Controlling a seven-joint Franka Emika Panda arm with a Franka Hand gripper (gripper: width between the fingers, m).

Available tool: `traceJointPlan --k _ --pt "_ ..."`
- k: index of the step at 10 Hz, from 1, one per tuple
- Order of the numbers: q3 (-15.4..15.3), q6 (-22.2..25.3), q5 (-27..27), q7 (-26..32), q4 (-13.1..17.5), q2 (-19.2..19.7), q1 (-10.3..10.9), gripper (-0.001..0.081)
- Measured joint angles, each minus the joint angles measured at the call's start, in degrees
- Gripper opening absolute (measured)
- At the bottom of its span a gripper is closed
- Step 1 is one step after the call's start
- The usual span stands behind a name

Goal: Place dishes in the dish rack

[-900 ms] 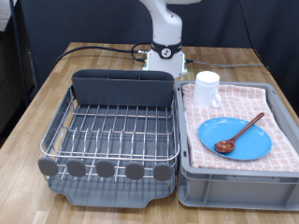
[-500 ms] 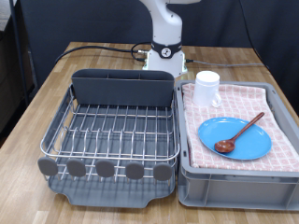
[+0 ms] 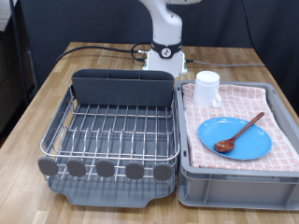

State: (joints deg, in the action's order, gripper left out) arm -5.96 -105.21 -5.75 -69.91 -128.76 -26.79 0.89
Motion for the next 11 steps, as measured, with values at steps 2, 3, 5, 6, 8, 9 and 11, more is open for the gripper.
traceJointPlan --k 2,3,5,6,8,9,11 --pt "0.09 0.01 -0.04 0.72 -0.08 -0.03 0.08 0.0802" --pt "-0.01 0.01 -0.06 1.06 -0.01 0.20 0.32 0.0802" --pt "-1.11 0.13 -0.12 0.73 1.00 1.71 1.01 0.0802" --pt "-2.09 0.18 -0.18 -0.72 1.74 2.64 1.22 0.0802" --pt "-4.78 -1.65 0.10 -5.92 2.86 4.27 1.25 0.0802" --pt "-6.10 -3.44 0.16 -8.44 3.09 5.07 1.25 0.0802" --pt "-8.09 -6.19 0.35 -12.41 3.85 7.15 1.22 0.0802"
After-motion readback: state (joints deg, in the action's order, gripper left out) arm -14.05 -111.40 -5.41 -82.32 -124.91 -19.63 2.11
